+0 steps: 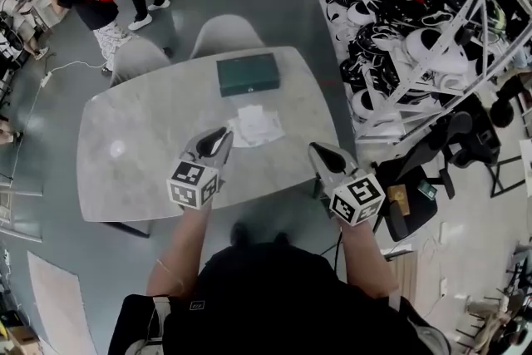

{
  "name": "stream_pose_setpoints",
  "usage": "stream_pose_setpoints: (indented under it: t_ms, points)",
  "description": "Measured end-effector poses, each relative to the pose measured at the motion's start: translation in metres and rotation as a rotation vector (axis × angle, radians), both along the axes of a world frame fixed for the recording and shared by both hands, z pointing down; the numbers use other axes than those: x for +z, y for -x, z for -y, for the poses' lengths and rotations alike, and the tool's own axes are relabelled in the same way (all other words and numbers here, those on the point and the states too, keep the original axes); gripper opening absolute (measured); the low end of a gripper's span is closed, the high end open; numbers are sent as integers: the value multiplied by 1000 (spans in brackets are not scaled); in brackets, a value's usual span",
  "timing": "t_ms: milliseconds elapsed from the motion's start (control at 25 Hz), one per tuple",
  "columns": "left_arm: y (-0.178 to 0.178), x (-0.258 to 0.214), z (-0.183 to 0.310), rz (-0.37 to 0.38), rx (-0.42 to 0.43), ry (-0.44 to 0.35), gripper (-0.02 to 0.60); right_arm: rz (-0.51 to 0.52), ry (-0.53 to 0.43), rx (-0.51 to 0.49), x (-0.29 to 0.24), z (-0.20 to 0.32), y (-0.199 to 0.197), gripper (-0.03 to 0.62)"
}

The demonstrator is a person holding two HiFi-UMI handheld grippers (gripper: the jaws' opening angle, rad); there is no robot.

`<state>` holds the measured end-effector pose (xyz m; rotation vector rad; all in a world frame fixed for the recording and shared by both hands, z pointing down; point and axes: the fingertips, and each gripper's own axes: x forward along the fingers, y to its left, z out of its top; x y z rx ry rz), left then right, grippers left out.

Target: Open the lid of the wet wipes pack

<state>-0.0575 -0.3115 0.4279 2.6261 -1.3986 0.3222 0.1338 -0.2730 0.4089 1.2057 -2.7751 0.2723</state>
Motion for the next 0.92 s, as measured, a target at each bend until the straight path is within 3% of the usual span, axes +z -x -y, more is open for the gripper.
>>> stream_pose_setpoints:
  t_ms: [920]
  points:
    - [26, -25, 2, -16, 12, -41, 48, 5, -37, 17, -23, 5, 29, 2]
